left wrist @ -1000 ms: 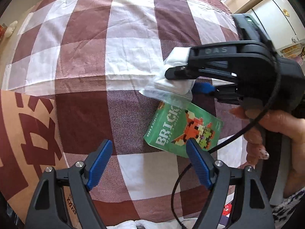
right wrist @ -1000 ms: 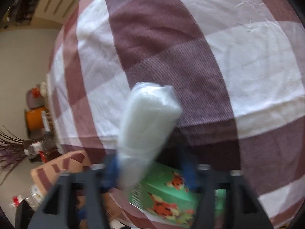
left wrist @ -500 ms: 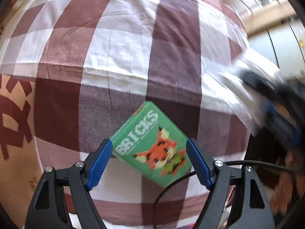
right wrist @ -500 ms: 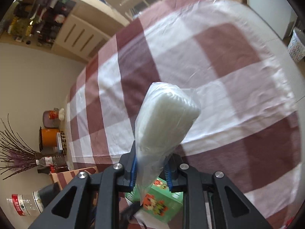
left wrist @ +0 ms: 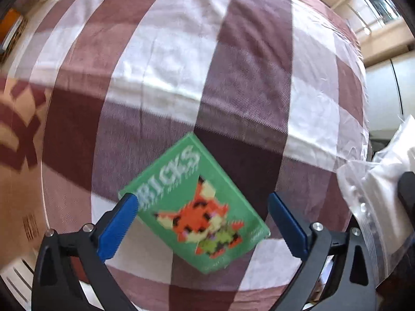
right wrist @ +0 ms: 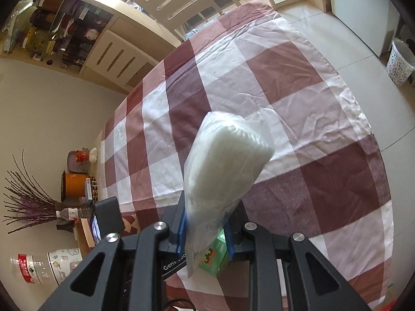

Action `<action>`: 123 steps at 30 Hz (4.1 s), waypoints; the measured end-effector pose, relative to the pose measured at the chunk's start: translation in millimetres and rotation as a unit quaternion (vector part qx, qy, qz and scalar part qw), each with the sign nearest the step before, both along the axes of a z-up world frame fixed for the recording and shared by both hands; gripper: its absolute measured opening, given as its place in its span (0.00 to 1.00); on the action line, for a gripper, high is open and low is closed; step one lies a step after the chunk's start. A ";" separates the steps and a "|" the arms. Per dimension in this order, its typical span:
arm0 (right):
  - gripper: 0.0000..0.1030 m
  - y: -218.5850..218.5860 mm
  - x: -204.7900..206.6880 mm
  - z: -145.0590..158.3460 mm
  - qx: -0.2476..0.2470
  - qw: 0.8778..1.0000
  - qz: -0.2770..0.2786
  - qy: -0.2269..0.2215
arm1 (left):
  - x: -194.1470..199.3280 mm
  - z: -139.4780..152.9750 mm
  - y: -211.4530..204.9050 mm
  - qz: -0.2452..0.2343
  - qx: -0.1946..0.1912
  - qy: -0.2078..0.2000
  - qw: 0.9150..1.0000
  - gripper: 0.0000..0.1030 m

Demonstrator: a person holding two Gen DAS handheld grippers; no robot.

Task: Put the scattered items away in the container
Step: 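Carry the BRICKS box with the left tool and the packet with the right tool over the box, then open the left tool dropping the BRICKS box while the right tool drops the packet into the box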

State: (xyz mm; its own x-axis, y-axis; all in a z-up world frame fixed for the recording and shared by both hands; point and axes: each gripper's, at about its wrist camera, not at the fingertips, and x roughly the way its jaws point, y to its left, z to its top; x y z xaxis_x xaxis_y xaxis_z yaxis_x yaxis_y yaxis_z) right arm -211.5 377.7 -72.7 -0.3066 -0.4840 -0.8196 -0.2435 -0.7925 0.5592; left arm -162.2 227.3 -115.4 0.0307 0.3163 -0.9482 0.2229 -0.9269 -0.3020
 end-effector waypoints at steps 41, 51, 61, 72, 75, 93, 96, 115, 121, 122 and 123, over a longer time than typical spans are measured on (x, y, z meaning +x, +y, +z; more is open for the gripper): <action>0.24 -39.1 84.6 13.2 0.022 0.998 0.065 -0.004 | 55.6 42.2 -33.2 -0.148 -0.055 0.115 0.981 0.81; 0.24 -76.0 92.0 38.5 0.026 0.995 0.095 0.019 | 80.3 59.7 -60.3 -0.130 -0.058 0.134 0.981 0.78; 0.24 -106.2 95.0 68.6 0.027 0.992 0.116 0.046 | 92.1 119.4 -103.1 -0.102 -0.063 0.188 0.975 0.79; 0.24 -162.2 89.7 99.2 0.019 0.983 0.165 0.074 | 107.2 160.6 -161.8 -0.045 -0.058 0.215 0.974 0.79; 0.24 -179.5 88.3 106.3 0.017 0.980 0.182 0.079 | 112.6 169.7 -177.4 -0.034 -0.062 0.221 0.973 0.79; 0.24 -303.1 73.0 140.2 0.002 0.952 0.288 0.108 | 147.2 188.4 -301.6 0.085 -0.073 0.230 0.967 0.79; 0.24 -321.8 70.9 143.5 0.000 0.946 0.305 0.110 | 153.0 184.7 -323.7 0.106 -0.075 0.222 0.966 0.79; 0.34 -366.3 47.3 123.0 0.045 0.943 0.324 0.065 | 141.4 137.6 -347.2 0.126 -0.060 0.142 0.980 0.88; 0.35 -357.2 42.9 118.0 0.052 0.947 0.314 0.050 | 134.7 137.1 -348.0 0.125 -0.059 0.132 0.982 0.88; 0.35 -356.2 43.2 117.9 0.054 0.947 0.314 0.049 | 133.5 137.5 -347.8 0.124 -0.059 0.130 0.982 0.88; 0.36 -355.8 43.9 118.0 0.058 0.946 0.314 0.048 | 133.1 137.7 -347.5 0.124 -0.058 0.129 0.982 0.88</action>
State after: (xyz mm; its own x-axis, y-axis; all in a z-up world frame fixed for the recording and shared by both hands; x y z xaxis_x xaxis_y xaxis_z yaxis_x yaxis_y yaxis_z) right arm -167.7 21.8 45.3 -0.0634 -0.5034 -0.8617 0.3437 -0.8217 0.4547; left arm -29.1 -120.2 22.4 -0.2800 0.1724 -0.9444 0.3760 -0.8855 -0.2731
